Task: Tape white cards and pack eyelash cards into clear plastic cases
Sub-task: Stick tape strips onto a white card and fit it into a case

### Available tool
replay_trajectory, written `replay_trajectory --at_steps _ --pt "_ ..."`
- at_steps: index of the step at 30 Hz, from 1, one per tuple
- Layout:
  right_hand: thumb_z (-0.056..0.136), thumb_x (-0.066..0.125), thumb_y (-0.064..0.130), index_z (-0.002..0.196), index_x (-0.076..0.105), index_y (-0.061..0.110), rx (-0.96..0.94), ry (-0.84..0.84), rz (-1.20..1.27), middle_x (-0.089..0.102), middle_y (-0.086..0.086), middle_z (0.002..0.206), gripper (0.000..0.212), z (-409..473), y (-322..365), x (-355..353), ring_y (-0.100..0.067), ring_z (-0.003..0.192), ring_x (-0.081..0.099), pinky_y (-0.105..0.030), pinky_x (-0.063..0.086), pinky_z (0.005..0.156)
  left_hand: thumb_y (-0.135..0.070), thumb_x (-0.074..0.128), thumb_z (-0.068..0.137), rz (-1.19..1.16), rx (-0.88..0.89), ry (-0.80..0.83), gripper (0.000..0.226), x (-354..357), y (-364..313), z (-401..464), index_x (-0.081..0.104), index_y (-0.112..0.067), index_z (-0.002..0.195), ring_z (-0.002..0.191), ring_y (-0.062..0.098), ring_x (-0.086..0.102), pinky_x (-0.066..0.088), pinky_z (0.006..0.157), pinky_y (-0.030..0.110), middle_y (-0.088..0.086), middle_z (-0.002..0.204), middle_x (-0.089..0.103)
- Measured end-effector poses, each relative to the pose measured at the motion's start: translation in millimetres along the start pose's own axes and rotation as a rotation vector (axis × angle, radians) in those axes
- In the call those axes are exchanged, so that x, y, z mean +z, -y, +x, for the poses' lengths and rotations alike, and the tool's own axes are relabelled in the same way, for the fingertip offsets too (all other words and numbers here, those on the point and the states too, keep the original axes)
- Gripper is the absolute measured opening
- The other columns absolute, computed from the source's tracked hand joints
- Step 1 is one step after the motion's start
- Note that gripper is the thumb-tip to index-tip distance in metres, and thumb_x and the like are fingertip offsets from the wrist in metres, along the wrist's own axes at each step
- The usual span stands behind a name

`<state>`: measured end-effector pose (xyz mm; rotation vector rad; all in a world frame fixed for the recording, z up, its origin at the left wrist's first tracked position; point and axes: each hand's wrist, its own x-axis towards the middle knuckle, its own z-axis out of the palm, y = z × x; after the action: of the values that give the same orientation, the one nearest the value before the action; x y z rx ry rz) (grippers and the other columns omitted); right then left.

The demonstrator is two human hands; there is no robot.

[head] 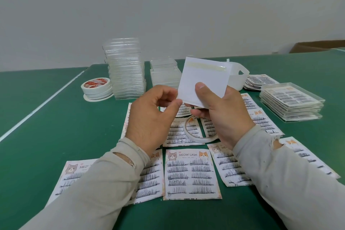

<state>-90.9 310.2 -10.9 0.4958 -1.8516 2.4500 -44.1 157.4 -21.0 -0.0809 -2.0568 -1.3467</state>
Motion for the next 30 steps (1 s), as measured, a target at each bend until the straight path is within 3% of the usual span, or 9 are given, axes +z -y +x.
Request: replay_trajectory --at_steps 6,11,16,19,30 --pt "0.098 0.066 0.023 0.102 0.071 0.021 0.016 0.003 0.032 0.079 0.008 0.092 0.007 -0.5 0.9 0.0 -0.013 0.081 0.075 -0.022 0.057 0.06 -0.016 0.078 0.088 -0.026 -0.029 -0.005 0.019 0.6 -0.2 0.0 0.076 -0.035 0.089 0.082 0.006 0.07 0.062 0.08 0.042 -0.017 0.086 0.074" --pt "0.098 0.066 0.023 0.101 0.071 0.022 0.016 0.003 0.034 0.079 0.007 0.093 0.006 -1.6 0.5 1.3 -0.015 0.082 0.076 -0.023 0.057 0.061 -0.015 0.079 0.087 -0.025 -0.057 0.02 0.01 0.4 -0.7 0.7 0.077 -0.025 0.087 0.083 0.015 0.071 0.061 0.081 0.045 -0.009 0.085 0.074" --pt "0.097 0.068 0.024 0.105 0.07 0.021 0.043 -0.004 0.088 0.079 0.002 0.098 0.009 -2.1 1.3 1.8 -0.021 0.086 0.076 -0.023 0.057 0.061 -0.014 0.078 0.087 -0.029 -0.023 -0.015 0.024 0.6 -5.9 -0.7 0.071 -0.037 0.087 0.082 0.01 0.071 0.062 0.081 0.042 -0.015 0.085 0.073" --pt "0.098 0.067 0.023 0.104 0.071 0.021 0.054 0.005 0.103 0.078 0.0 0.099 0.008 -2.5 1.7 2.0 -0.023 0.087 0.076 -0.024 0.057 0.061 -0.016 0.077 0.088 -0.02 -0.031 -0.012 0.016 0.3 -5.3 -0.6 0.076 -0.031 0.092 0.083 0.01 0.072 0.062 0.083 0.041 -0.012 0.088 0.075" --pt "0.098 0.066 0.024 0.103 0.07 0.024 0.059 0.023 0.138 0.078 0.003 0.096 0.007 -4.1 4.7 2.5 -0.02 0.085 0.076 -0.024 0.058 0.061 -0.012 0.082 0.083 -0.091 -0.064 -0.047 0.02 3.5 -5.9 0.1 0.065 -0.023 0.083 0.073 0.004 0.067 0.054 0.068 0.018 -0.007 0.081 0.073"
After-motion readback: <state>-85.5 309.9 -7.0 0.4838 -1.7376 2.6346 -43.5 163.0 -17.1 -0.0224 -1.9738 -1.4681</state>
